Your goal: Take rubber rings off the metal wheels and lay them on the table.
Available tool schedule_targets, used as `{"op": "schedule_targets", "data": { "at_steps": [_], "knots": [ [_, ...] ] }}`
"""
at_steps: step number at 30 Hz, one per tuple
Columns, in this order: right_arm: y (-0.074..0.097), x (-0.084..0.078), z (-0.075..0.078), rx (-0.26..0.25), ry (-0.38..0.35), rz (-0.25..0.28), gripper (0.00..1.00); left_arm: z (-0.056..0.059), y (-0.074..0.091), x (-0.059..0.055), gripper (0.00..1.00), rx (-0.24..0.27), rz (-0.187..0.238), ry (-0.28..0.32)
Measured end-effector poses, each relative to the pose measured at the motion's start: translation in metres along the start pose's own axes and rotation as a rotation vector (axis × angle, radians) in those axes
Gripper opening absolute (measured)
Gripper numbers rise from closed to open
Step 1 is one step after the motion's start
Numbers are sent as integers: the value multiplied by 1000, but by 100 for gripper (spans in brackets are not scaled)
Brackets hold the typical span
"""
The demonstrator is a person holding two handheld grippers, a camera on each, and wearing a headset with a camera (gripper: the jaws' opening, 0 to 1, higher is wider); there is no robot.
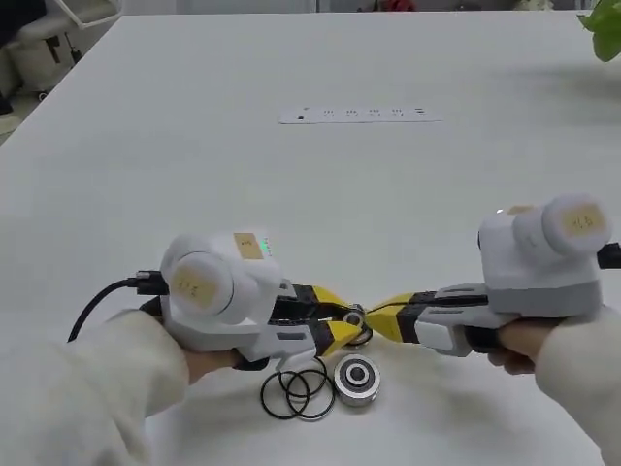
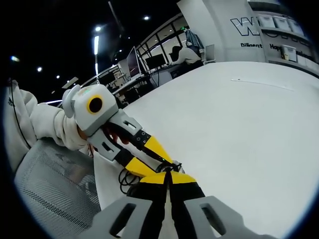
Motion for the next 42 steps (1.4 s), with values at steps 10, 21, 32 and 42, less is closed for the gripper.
{"op": "schedule_targets", "data": {
  "at_steps": [10, 21, 32, 42],
  "knots": [
    [2, 3, 5, -22, -1, 13, 0, 0, 0, 0, 14, 6, 9, 16],
    [4, 5, 3, -24, 1, 11, 0, -1, 5, 1, 15, -3, -10, 8],
    [10, 14, 1, -31, -11, 46, 0, -1, 25, 10, 32, -11, -10, -8],
    [14, 26, -5, -29, -10, 81, 0, -5, 49, 26, 43, 21, 22, -58]
  ]
}}
Point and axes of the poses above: the centre of the closed fingertips' face, and the gripper's own axes: y roughly backward along the fingers, z roughly to its right, x roughly out of its top, the point moved 9 cm from there along y, roughly backward along the fingers, and after that the axes turned 5 degrees about y, right-handed, at the moved point
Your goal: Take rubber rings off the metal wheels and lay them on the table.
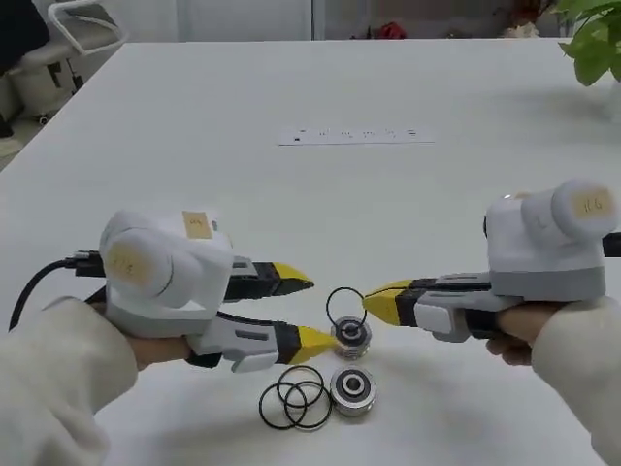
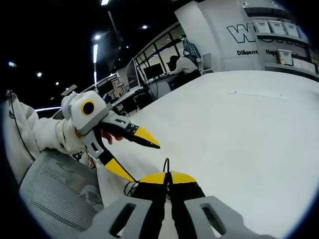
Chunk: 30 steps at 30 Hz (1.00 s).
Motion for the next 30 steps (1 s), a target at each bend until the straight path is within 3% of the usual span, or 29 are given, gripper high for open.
{"op": "schedule_targets", "data": {
  "at_steps": [5, 12, 26, 30],
  "knots": [
    [-1, 6, -5, 12, 13, 10, 0, 1, 14, 8, 48, 23, 37, 11],
    [-3, 9, -15, 40, 19, 13, 0, 12, 26, 9, 53, 26, 35, 0],
    [-10, 9, -34, 100, 25, -12, 0, 22, 53, -3, 63, 65, 34, 30],
    [-14, 4, -40, 124, 26, -37, 0, 27, 53, -8, 65, 54, 5, 26]
  ]
}}
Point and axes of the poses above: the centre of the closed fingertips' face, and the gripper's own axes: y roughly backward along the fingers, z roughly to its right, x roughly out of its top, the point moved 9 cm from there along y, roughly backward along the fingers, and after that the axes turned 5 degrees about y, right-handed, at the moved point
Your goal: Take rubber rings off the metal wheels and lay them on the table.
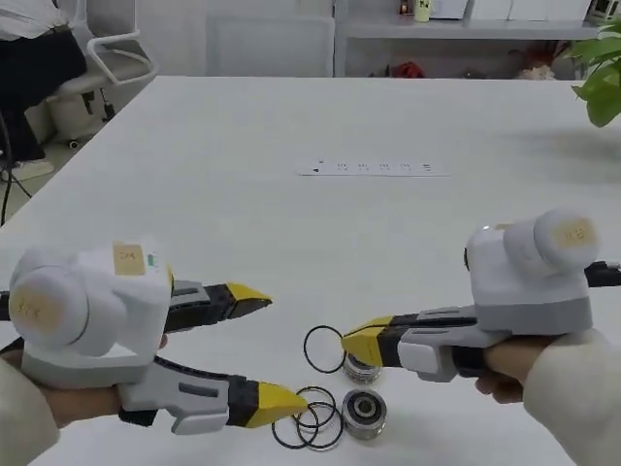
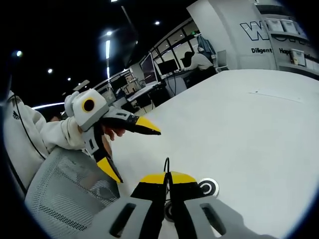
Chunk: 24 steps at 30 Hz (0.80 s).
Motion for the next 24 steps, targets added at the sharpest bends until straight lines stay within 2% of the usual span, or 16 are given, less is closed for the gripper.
{"op": "schedule_targets", "data": {
  "at_steps": [12, 24],
  "knots": [
    [-10, -10, -12, 64, 27, -69, 0, 5, 9, -9, 69, 2, -13, 24],
    [-20, -24, -23, 120, 45, -150, 0, 13, 9, -20, 75, -42, -50, 51]
  ]
}}
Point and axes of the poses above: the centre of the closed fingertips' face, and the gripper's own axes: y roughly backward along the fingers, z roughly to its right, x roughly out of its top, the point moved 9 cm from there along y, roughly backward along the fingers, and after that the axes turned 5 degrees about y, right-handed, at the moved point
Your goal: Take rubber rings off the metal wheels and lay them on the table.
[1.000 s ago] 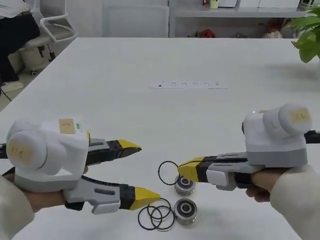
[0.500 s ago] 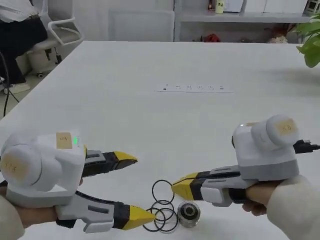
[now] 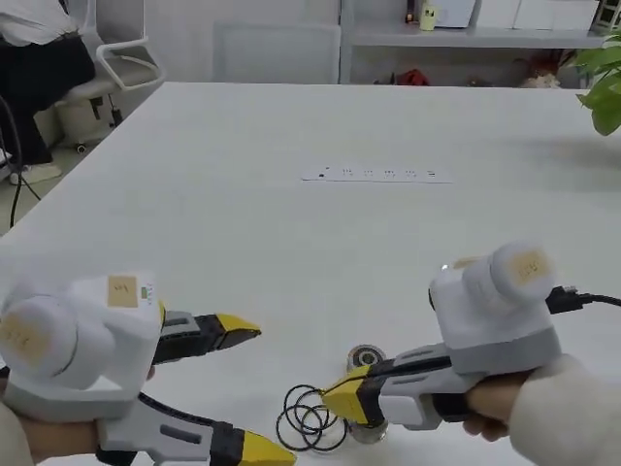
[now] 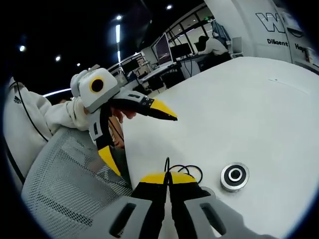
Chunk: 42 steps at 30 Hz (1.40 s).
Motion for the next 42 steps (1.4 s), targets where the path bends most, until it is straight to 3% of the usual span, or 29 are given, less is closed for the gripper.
{"op": "schedule_targets", "data": {
  "at_steps": [14, 23, 42],
  "knots": [
    [-9, -14, -5, 20, 40, -83, 0, 2, -2, -6, 74, -19, -41, 4],
    [-5, -14, 4, -36, 32, -79, 0, 3, -3, -7, 73, -31, -46, 8],
    [-1, -12, 11, -93, 60, -81, 5, 5, -3, -8, 72, -38, -55, 4]
  ]
}}
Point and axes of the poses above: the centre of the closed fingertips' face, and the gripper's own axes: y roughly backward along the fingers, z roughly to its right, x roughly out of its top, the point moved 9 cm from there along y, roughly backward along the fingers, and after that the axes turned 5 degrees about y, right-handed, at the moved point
